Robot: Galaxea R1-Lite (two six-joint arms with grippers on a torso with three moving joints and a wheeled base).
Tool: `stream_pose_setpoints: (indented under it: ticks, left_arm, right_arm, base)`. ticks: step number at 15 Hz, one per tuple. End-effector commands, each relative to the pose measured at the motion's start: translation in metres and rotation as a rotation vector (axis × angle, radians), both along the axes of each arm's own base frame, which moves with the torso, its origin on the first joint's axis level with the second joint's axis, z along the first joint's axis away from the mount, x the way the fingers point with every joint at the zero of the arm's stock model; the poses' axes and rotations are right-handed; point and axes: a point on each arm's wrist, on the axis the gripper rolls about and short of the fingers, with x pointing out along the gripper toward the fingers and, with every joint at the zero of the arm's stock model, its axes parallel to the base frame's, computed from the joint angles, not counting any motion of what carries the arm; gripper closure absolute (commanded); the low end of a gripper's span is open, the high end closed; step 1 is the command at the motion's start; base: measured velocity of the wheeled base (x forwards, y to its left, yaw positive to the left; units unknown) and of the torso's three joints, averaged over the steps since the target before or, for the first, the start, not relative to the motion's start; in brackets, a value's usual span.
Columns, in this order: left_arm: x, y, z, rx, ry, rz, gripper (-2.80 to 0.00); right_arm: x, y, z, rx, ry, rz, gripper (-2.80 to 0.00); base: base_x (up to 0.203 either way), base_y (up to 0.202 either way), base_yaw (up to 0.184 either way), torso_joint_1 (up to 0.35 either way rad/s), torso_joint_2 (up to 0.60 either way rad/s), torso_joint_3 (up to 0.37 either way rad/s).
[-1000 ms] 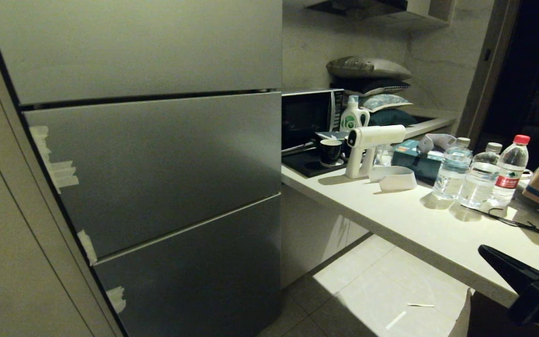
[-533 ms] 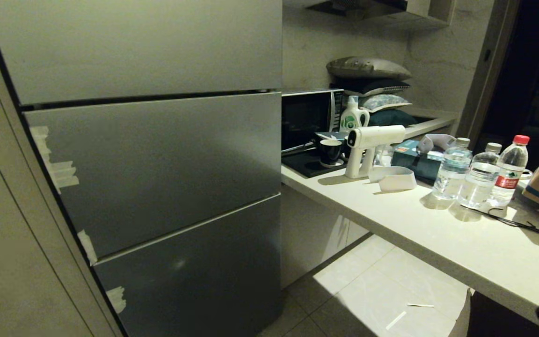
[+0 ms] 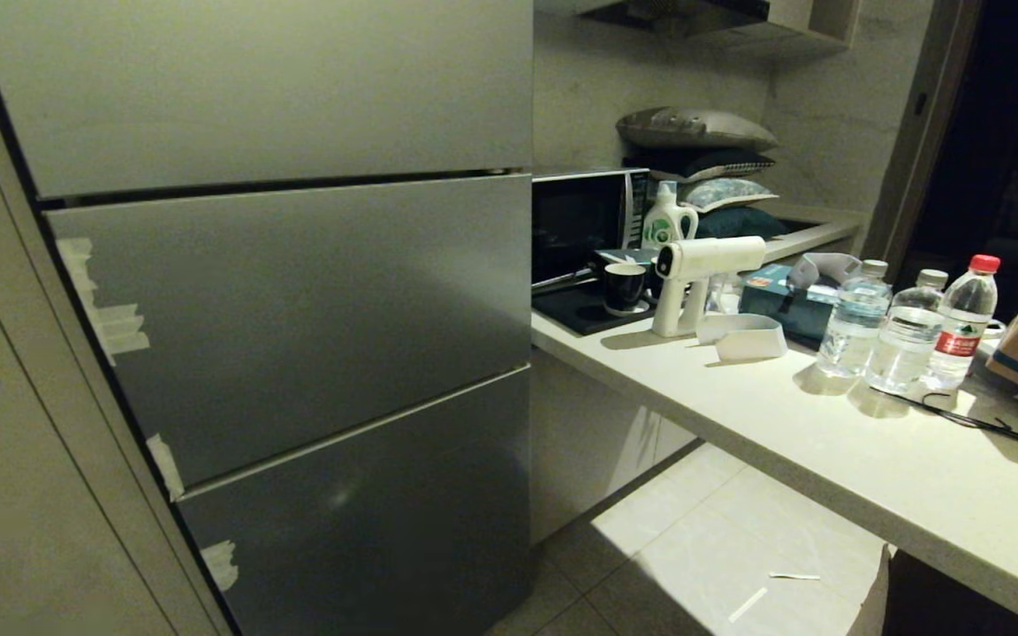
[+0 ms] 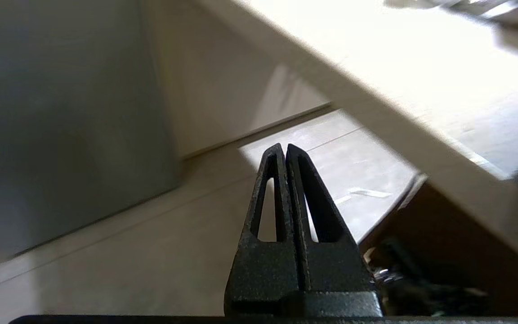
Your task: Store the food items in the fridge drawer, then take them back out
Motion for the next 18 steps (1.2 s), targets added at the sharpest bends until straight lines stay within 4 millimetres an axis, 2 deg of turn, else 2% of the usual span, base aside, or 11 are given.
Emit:
stream_pose_setpoints:
  ticks: [1, 4, 6, 18]
  left_arm:
    - [0.0, 0.0, 0.0, -0.002, 0.001, 0.001, 0.0]
    - [0.0, 0.0, 0.0, -0.006, 0.001, 0.001, 0.0]
    - [0.0, 0.0, 0.0, -0.014, 0.0, 0.002, 0.0]
    - [0.0, 0.0, 0.0, -0.012, 0.001, 0.003, 0.0]
  right_arm:
    - [-0.01, 0.0, -0.009, -0.008, -0.095, -0.027, 0.0]
    - [-0.021, 0.0, -0.011, 0.006, -0.247, -0.027, 0.0]
    - [-0.021, 0.0, -0.011, 0.051, -0.241, -0.048, 0.0]
    - [-0.021, 0.0, -0.011, 0.061, -0.24, -0.049, 0.0]
  base:
    - [0.0, 0.0, 0.0, 0.0, 0.0, 0.0]
    - [0.0, 0.0, 0.0, 0.0, 0.0, 0.0]
    - [0.0, 0.0, 0.0, 0.0, 0.0, 0.0]
    - [0.0, 0.0, 0.0, 0.0, 0.0, 0.0]
